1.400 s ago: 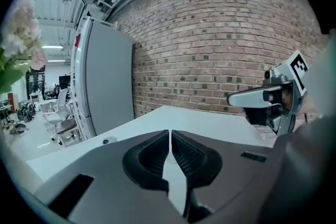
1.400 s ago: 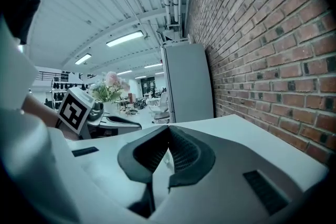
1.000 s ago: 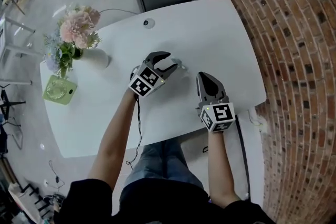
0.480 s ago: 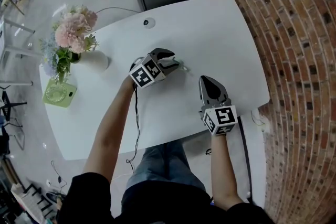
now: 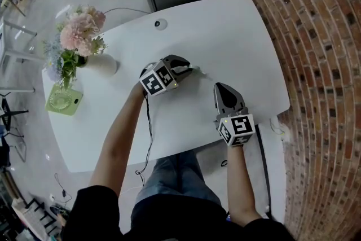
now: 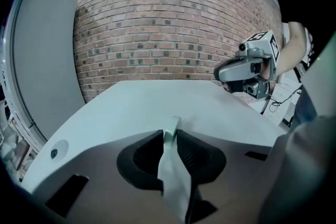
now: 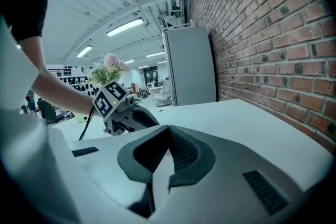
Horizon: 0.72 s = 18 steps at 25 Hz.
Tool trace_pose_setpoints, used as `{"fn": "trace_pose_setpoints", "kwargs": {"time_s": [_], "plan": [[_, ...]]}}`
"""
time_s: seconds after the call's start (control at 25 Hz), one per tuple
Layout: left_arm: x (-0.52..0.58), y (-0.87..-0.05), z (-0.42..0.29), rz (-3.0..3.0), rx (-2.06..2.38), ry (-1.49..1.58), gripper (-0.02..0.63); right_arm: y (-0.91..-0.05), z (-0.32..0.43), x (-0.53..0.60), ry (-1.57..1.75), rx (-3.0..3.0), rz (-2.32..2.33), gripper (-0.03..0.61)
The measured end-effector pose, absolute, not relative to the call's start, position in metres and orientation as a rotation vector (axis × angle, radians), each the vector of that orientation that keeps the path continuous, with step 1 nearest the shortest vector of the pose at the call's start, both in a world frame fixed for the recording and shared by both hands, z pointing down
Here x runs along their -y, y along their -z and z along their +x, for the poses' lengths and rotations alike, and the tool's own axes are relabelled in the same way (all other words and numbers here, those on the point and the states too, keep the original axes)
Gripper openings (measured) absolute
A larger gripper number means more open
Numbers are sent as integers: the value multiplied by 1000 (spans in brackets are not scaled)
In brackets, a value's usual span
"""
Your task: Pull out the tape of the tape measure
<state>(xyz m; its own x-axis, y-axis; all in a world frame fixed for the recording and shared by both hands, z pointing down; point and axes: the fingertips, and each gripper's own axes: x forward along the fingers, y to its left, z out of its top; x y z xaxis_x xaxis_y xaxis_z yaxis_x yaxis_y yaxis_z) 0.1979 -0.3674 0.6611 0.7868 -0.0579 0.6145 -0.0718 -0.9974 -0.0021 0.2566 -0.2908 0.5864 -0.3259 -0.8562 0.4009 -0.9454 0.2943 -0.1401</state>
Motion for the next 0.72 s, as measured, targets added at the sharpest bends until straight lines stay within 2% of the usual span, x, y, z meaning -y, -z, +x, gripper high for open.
{"fn": "trace_pose_setpoints", "kwargs": {"time_s": [0.36, 0.72], "plan": [[336, -656, 195, 2979, 65, -1010, 72, -585, 253, 279, -521, 2312, 1652, 3], [314, -584, 180, 3059, 260, -818, 71, -556, 240, 270, -473, 2340, 1644, 3]]}}
